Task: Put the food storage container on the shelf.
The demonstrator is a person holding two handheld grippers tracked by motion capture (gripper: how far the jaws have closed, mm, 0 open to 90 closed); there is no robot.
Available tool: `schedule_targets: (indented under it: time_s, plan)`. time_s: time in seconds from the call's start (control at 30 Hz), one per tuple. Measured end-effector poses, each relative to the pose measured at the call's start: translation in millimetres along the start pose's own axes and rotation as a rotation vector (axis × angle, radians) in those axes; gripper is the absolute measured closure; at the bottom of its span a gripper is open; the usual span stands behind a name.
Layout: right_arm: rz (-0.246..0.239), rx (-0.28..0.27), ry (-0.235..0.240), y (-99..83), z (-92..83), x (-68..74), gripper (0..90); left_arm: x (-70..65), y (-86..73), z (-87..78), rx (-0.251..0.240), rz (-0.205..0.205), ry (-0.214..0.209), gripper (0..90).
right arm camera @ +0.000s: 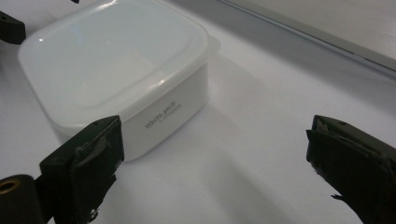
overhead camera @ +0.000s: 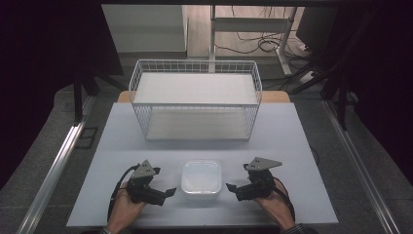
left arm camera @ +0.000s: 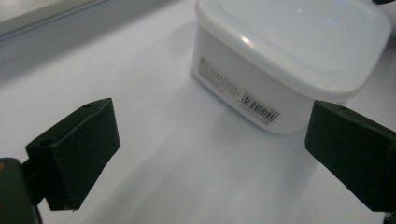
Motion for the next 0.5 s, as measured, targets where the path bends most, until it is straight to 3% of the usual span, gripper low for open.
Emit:
schedule_targets:
  time_s: [0.13, 0.3, 0.37, 0.5]
  plan:
    - [-0.014, -0.005, 0.007, 5.9, -0.6, 1.8, 3.8, -1.4, 5.9, -3.6, -0.012, -0.033, -0.025, 3.0]
    - [-0.016, -0.014, 0.022, 14.8, 0.5, 5.9, 3.4, -5.0, 12.1, -2.7, -0.008, -0.035, -0.035, 2.9]
    - [-0.019, -0.016, 0.019, 18.7, 1.4, 7.3, 2.8, -7.6, 15.4, -0.8, -0.009, -0.042, -0.065, 2.6]
    - [-0.025, -0.014, 0.013, 25.4, 3.8, 10.1, 0.5, -11.7, 21.0, 4.4, -0.004, -0.046, -0.086, 2.3]
Point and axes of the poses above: each handheld gripper's, and its own axes: z roughly forward along the jaws, y roughly out of its top, x roughly to its left, the point moved 6 cm from there along z, roughly forward along the jaws, and after that the axes turned 6 degrees about -z, right-handed, at the moved point
